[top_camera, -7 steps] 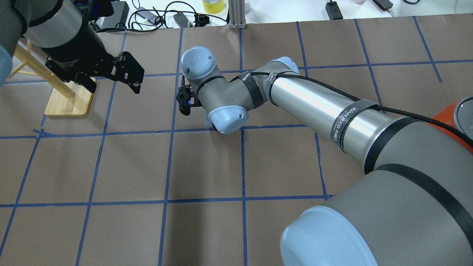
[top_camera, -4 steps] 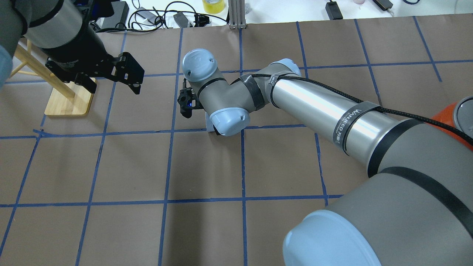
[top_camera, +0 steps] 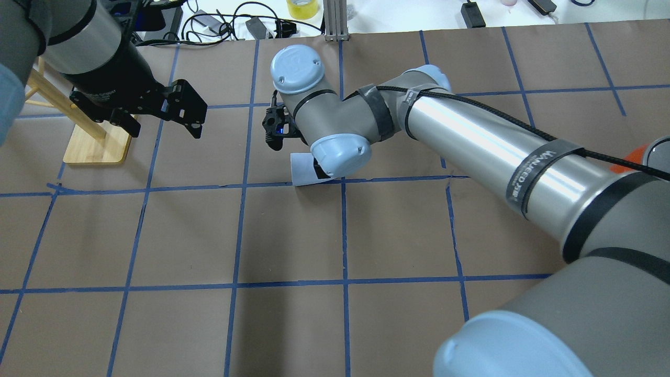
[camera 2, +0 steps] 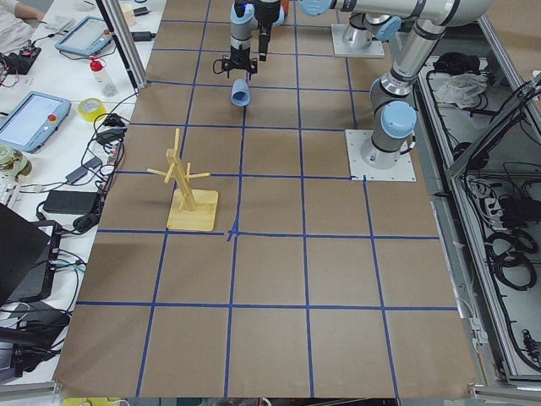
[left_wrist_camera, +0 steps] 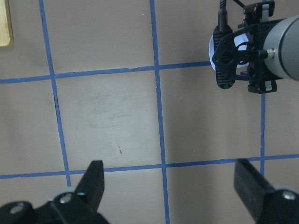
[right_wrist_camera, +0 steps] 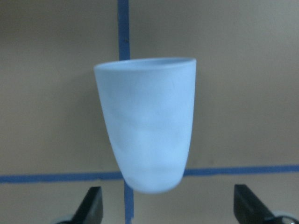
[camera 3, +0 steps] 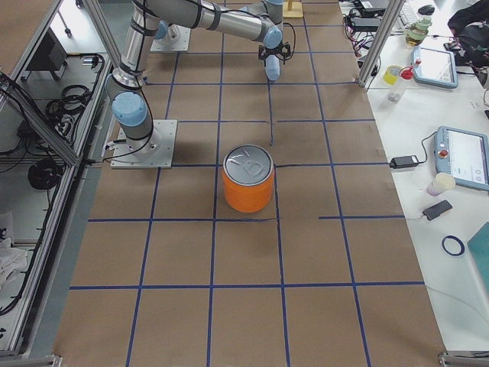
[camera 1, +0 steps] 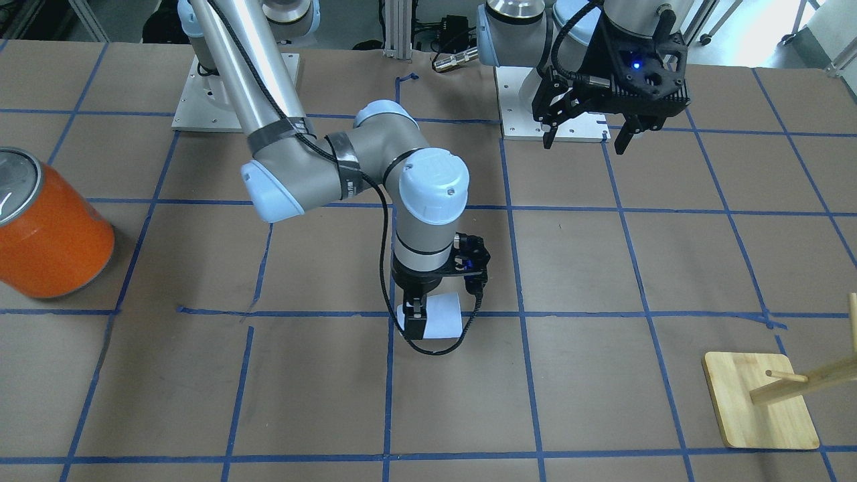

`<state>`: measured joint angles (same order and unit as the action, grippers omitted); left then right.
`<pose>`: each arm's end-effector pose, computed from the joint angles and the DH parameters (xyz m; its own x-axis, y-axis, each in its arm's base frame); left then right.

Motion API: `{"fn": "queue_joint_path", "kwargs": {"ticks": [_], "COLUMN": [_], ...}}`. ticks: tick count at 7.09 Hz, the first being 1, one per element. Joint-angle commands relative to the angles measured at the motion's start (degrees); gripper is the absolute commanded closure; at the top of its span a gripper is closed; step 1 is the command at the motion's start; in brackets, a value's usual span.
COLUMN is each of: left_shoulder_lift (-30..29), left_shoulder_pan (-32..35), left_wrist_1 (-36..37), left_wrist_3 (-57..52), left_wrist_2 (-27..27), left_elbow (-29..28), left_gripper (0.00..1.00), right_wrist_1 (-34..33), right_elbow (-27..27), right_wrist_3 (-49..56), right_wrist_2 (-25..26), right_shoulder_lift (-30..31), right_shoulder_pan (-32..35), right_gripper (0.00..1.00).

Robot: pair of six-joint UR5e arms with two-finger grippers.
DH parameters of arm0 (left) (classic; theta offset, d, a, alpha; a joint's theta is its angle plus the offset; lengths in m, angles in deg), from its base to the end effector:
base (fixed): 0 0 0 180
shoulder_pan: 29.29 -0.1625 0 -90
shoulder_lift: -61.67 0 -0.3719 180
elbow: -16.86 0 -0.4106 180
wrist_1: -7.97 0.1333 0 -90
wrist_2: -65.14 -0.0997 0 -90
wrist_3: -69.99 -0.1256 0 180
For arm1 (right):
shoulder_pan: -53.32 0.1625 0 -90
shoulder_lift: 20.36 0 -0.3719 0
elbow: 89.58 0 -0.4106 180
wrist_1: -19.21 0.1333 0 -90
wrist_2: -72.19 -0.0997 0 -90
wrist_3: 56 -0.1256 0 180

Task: Flip cup
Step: 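Lay the cup on its side and release it, raising the right gripper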

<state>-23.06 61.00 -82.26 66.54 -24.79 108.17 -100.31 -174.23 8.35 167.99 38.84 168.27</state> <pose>-0.1359 -0.4824 0.4423 -0.9979 0.0652 -0.0027 0.0652 0.9958 -0.0650 0.3918 -0.5561 0.1879 -0.0125 -0.9941 0.1076 -0.9980 0.0190 0.0601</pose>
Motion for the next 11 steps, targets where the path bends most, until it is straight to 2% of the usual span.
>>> {"fn": "queue_joint_path", "kwargs": {"ticks": [1,3,4,5,8,10,11], "left_shoulder_lift": [-0.27,-2.02,-3.24,-4.91,-11.32,-15.63,-17.22], "left_shoulder_pan": [-0.29,-3.0,-5.19,-6.95,-12.13,-14.26,-14.35], "left_wrist_1": [1.97,4.27,4.27,4.45,4.71,4.71,4.71], "left_wrist_3": [0.03,-0.15,-0.23,-0.58,-12.33,-24.44,-26.75], "left_wrist_2": [6.37,15.88,22.18,29.56,42.68,47.45,48.69], "left_elbow": [-0.42,0.45,0.89,1.24,4.4,7.12,7.83], "left_gripper": [0.0,0.0,0.0,0.0,0.0,0.0,0.0], "right_wrist_1": [9.53,14.29,15.19,19.55,20.12,20.82,20.82], "right_elbow": [-0.6,-0.6,-0.6,-0.69,-1.04,-1.83,-1.83], "right_wrist_3": [0.08,-0.88,-3.06,-3.17,-7.99,-15.43,-25.05], "right_wrist_2": [-0.87,-1.05,-0.79,-0.88,-1.05,-2.71,-3.07], "right_shoulder_lift": [9.93,16.02,17.43,20.23,24.2,27.45,27.9], "right_shoulder_pan": [-7.16,-12.19,-14.82,-18.67,-27.74,-32.06,-31.72], "right_gripper": [0.0,0.0,0.0,0.0,0.0,0.0,0.0]}}
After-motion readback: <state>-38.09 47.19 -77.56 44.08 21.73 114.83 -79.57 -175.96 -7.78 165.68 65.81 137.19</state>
